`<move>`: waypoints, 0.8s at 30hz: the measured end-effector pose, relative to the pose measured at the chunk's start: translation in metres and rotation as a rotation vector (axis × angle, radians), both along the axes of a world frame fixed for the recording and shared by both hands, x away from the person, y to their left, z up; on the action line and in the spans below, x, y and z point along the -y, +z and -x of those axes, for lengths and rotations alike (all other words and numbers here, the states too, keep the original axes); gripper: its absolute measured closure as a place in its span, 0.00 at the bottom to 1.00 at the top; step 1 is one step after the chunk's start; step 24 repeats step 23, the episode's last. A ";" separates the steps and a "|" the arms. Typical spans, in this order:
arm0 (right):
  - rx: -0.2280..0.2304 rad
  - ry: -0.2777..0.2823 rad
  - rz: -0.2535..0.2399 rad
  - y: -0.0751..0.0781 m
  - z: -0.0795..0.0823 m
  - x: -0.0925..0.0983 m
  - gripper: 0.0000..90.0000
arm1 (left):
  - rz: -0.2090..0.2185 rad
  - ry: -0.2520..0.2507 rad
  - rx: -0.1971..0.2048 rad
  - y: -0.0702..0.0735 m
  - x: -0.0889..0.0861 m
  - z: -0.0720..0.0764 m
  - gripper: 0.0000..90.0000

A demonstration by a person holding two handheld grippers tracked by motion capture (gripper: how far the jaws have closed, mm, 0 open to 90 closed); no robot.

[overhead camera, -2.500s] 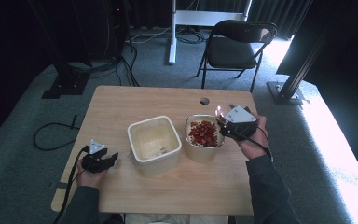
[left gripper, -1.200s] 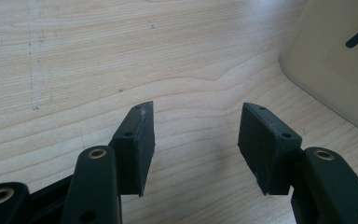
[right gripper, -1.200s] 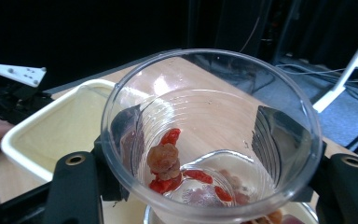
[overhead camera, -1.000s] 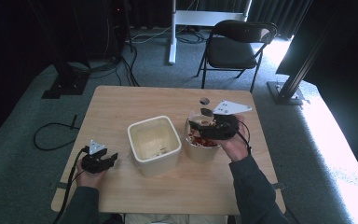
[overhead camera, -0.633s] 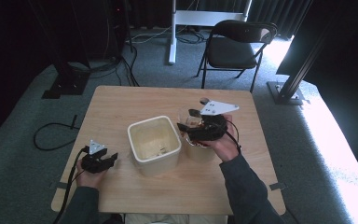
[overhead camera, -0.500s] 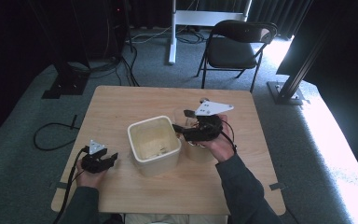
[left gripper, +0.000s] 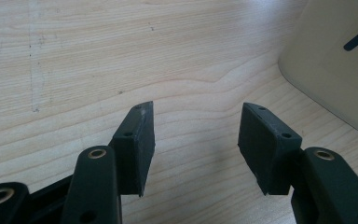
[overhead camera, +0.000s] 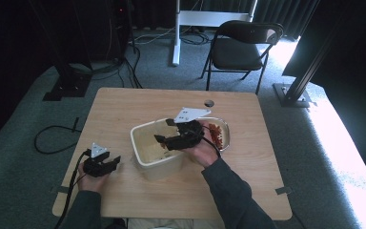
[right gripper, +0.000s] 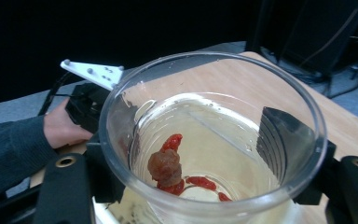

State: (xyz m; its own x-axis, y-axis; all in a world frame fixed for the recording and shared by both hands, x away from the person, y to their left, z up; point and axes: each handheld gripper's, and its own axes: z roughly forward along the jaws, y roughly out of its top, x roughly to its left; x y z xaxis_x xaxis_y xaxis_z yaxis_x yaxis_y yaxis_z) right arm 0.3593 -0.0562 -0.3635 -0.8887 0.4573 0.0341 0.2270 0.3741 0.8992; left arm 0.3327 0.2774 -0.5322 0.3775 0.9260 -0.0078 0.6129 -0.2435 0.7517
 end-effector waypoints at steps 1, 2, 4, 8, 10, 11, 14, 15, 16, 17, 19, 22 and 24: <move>-0.009 0.006 -0.008 -0.002 -0.001 -0.004 0.25 | 0.000 0.001 -0.001 0.000 0.000 0.000 0.52; -0.023 0.015 -0.015 -0.004 -0.002 -0.007 0.21 | 0.000 0.001 -0.002 0.000 0.000 0.000 0.52; -0.049 0.035 -0.039 -0.007 -0.003 -0.012 0.18 | 0.000 0.001 -0.002 0.000 0.000 0.000 0.52; -0.066 0.051 -0.064 -0.011 -0.003 -0.014 0.16 | 0.000 0.000 0.000 0.000 0.000 0.000 0.52; -0.044 0.038 -0.068 -0.011 0.001 -0.010 0.16 | 0.000 0.001 0.000 0.000 0.000 0.000 0.52; -0.044 0.038 -0.068 -0.011 0.001 -0.010 0.16 | 0.000 0.001 0.000 0.000 0.000 0.000 0.52; -0.016 0.021 -0.063 -0.008 0.007 0.000 0.18 | -0.001 -0.001 -0.001 0.000 0.000 0.000 0.52; -0.008 0.017 -0.060 -0.008 0.010 0.003 0.19 | -0.001 -0.001 -0.001 0.000 0.000 0.000 0.52; 0.012 0.001 -0.053 -0.009 0.015 0.011 0.21 | -0.001 0.000 0.000 0.000 0.000 0.000 0.52; 0.024 -0.004 -0.046 -0.010 0.019 0.015 0.22 | -0.001 0.000 0.000 0.000 0.000 0.000 0.52; 0.039 -0.024 -0.028 -0.014 0.027 0.025 0.24 | 0.000 0.001 0.000 0.000 0.000 0.000 0.52; 0.044 -0.034 -0.030 -0.019 0.035 0.037 0.27 | -0.001 0.003 -0.002 0.000 0.001 0.000 0.52; 0.037 -0.036 -0.032 -0.023 0.039 0.044 0.27 | 0.000 0.003 -0.002 0.000 0.001 0.000 0.52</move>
